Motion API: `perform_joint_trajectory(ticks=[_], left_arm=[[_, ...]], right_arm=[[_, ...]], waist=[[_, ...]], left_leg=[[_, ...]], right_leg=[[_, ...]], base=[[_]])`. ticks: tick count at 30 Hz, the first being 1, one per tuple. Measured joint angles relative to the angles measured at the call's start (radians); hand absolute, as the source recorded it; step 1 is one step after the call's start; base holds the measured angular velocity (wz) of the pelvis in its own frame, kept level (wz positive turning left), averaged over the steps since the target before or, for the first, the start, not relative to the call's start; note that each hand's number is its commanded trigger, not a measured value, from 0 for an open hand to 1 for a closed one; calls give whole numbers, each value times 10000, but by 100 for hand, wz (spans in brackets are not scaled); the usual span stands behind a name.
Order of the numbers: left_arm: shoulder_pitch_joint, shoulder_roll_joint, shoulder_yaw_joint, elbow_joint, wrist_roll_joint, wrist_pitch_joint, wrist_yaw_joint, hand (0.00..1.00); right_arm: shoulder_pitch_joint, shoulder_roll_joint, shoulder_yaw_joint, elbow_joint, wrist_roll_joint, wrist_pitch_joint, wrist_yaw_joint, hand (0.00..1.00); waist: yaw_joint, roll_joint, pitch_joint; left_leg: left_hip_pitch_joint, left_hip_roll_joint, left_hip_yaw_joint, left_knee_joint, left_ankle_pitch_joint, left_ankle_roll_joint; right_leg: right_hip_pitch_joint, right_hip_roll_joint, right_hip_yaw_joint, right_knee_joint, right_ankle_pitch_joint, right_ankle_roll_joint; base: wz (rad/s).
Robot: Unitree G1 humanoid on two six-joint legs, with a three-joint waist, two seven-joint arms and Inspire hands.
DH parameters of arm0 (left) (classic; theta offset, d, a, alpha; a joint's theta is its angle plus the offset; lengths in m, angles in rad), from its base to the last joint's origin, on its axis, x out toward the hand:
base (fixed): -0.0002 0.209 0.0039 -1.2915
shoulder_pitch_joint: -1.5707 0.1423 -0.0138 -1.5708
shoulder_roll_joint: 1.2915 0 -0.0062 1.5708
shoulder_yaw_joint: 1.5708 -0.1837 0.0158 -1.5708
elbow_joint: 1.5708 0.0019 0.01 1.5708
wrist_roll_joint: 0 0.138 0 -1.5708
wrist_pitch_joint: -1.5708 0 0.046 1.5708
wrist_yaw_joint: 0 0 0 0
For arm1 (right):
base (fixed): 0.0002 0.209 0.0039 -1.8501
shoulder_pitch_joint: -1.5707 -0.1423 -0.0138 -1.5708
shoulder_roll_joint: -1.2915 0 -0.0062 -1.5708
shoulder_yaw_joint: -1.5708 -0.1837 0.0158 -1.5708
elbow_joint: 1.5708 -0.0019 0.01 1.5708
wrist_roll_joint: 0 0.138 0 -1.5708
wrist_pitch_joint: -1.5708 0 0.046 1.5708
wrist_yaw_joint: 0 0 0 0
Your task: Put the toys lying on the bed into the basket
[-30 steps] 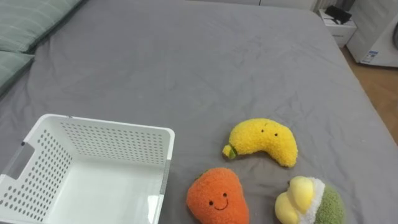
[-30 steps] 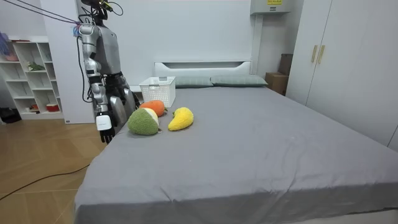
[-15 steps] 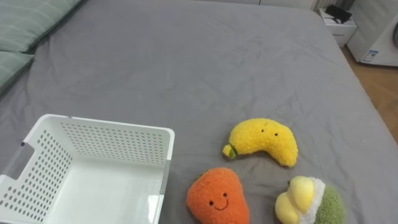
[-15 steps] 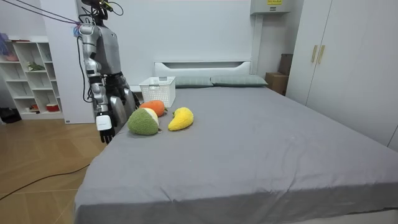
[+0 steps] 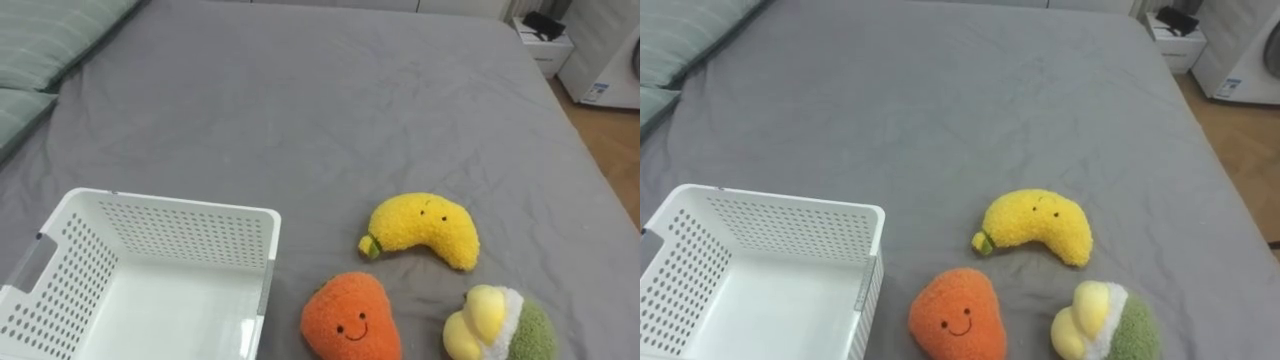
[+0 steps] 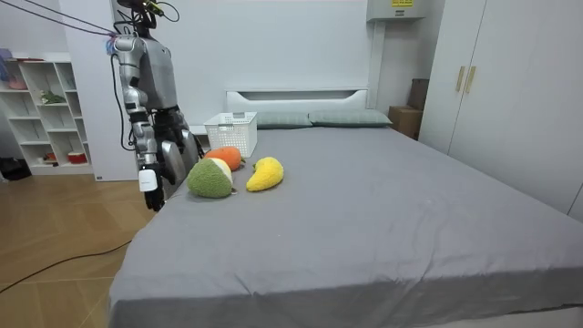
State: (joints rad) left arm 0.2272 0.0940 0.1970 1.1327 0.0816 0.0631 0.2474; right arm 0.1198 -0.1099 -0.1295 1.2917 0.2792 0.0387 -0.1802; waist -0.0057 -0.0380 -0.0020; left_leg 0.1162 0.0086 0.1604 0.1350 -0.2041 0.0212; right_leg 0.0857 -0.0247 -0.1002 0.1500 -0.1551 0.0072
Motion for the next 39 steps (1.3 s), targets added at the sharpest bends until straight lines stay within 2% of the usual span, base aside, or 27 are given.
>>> perform_joint_trajectory(ticks=[2,9,13,18,25,29,35,38,39], left_arm=[[83,29,342,1,1,-12,-38,0],[172,128,602,1,-8,-166,-35,0],[170,142,592,-97,-7,-252,-35,0],[154,237,547,-77,-29,-299,-41,0],[156,301,528,-49,-13,-472,-258,0],[171,325,519,-49,-21,-493,-230,0],[122,357,491,-39,-35,-525,-153,0],[60,388,299,-39,-97,-540,-149,0],[36,383,227,-38,-99,-538,-156,0]], right_arm=[[-5,-7,-458,-4,5,-4,-106,0],[-13,-91,-1293,-80,373,-69,-224,0],[-15,-300,-1328,-449,535,-69,-296,0],[-124,-587,-1330,-928,692,-296,-516,0],[-242,-604,-1455,-2103,301,-441,-707,0],[-332,-624,-1269,-2761,149,-715,-1053,0],[-483,-623,-1248,-3739,-122,-736,-1435,0],[-522,-624,-1207,-4347,-175,-758,-1546,0],[-522,-627,-1120,-4653,-194,-757,-1645,0]], waist=[[-88,-46,5],[-221,-217,12],[-226,-238,12],[-233,-256,23],[-182,-304,39],[-136,-308,41],[-76,-312,45],[-41,-265,13],[-39,-253,28]], left_leg=[[2,2,-2,1,0,0],[3,-5,17,-1,-1,1],[10,-4,21,-1,-1,1],[84,-2,25,-23,-1,1],[126,-4,43,-19,-1,1],[128,-1,44,-40,-2,0],[105,29,228,-68,-1,-1],[102,40,293,-78,-4,-6],[106,43,302,-78,-4,-5]], right_leg=[[-12,3,1,1,-3,1],[-28,4,126,7,-6,4],[-41,7,149,9,-6,5],[15,16,165,3,-8,8],[0,16,154,6,-8,8],[-9,26,184,-5,-8,8],[-49,71,371,33,-2,1],[-106,83,407,59,3,-5],[-118,84,414,66,9,-5]], base=[[0],[-2],[0],[0],[0],[0],[-7],[-9],[-5]])
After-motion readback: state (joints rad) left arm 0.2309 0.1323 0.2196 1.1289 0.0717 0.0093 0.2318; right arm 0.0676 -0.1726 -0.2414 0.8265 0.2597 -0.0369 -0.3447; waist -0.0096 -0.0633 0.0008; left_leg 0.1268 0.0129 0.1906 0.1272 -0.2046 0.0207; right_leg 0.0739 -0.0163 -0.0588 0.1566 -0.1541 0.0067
